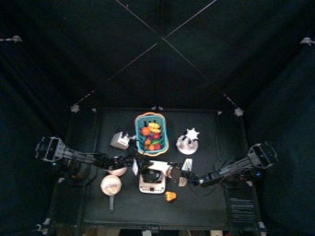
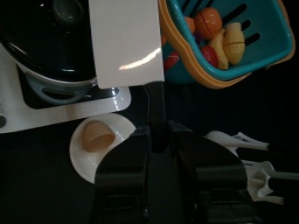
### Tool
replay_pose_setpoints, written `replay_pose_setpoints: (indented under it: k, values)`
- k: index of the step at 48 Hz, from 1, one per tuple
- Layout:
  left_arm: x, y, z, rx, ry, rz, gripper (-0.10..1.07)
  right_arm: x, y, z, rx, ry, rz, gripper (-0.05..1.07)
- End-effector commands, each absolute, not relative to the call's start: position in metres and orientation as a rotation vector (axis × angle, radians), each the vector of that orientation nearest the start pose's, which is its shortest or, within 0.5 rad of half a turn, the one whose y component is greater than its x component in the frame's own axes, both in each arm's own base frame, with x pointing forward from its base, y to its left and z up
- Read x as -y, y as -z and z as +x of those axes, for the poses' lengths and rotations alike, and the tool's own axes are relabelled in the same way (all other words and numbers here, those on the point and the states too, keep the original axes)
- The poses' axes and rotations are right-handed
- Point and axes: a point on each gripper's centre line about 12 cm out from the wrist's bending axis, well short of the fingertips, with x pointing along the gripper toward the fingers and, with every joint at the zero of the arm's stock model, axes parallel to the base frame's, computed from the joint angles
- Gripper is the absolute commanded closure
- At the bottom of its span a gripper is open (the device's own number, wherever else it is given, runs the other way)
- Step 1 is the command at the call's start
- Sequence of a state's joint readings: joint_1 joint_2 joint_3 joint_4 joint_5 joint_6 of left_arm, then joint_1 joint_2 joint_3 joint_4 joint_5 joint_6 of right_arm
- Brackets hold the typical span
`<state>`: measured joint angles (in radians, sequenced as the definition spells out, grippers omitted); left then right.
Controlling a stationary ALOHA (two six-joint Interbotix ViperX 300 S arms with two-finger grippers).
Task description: Grab cleaver with other hand
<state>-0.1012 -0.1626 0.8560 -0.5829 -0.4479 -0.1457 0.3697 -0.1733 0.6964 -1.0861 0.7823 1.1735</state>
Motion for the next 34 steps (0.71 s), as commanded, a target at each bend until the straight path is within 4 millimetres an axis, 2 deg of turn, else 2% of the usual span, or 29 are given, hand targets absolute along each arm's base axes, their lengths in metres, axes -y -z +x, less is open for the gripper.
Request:
replay_pose_setpoints:
  k: [1,13,19,34]
  values:
    - [0.006,-0.212,0.354,-0.225,-0.230,-0.610,0.60,-0.053,-0.225,0.331,-0.724,0.322,-0.189,0.38]
    - [0.008,-0.213,0.355,-0.219,-0.204,-0.563,0.60,-0.056,-0.232,0.322,-0.691,0.255,-0.113,0.15]
    - [0.011,-0.214,0.355,-0.210,-0.173,-0.509,0.60,-0.052,-0.232,0.312,-0.683,0.242,-0.098,0.15]
    - [0.016,-0.216,0.355,-0.169,-0.083,-0.346,0.60,-0.037,-0.239,0.293,-0.603,0.150,0.061,0.15]
